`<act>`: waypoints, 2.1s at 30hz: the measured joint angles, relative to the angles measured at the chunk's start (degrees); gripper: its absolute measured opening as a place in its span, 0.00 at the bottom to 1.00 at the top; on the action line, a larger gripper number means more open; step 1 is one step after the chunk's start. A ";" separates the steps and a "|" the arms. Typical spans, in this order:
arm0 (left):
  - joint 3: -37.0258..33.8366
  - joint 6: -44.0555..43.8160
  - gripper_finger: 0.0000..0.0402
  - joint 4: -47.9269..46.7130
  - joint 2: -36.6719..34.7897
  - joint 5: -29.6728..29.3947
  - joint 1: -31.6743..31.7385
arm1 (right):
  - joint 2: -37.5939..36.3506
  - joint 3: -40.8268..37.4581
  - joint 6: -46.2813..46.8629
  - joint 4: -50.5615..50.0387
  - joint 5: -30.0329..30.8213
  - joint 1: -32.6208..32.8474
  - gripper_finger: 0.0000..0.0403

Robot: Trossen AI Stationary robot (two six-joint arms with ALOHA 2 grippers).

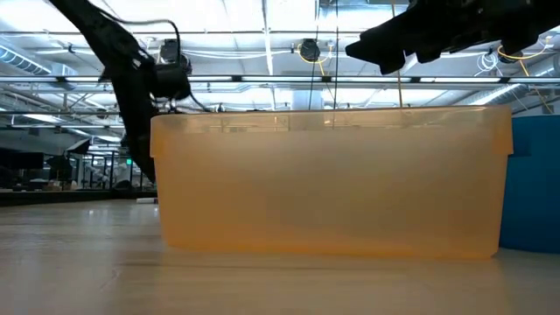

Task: Pick & Place Markers
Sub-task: Put the brown marker pen into the orange bin

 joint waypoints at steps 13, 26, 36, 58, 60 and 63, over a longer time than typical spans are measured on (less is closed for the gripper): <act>0.76 -0.07 0.63 3.32 14.76 4.47 4.83 | 0.00 0.00 0.04 -0.15 -0.02 0.04 0.42; 0.31 0.83 0.22 3.72 13.64 5.32 4.53 | 0.00 0.00 0.90 -0.17 -0.02 0.04 0.42; -0.49 -0.89 0.07 -1.46 7.27 3.79 0.08 | 0.00 0.00 0.91 -0.23 0.04 0.04 0.42; -23.97 -3.13 0.05 68.08 -19.74 14.86 -32.58 | 9.43 2.19 -0.28 16.11 0.22 -5.10 0.42; -22.94 -2.61 0.05 69.62 -18.20 14.93 -34.73 | 12.19 4.57 -0.35 16.62 0.15 -6.54 0.42; -19.96 -1.76 0.05 69.70 -14.97 14.98 -37.65 | 15.61 7.99 -0.73 16.40 -0.16 -7.85 0.42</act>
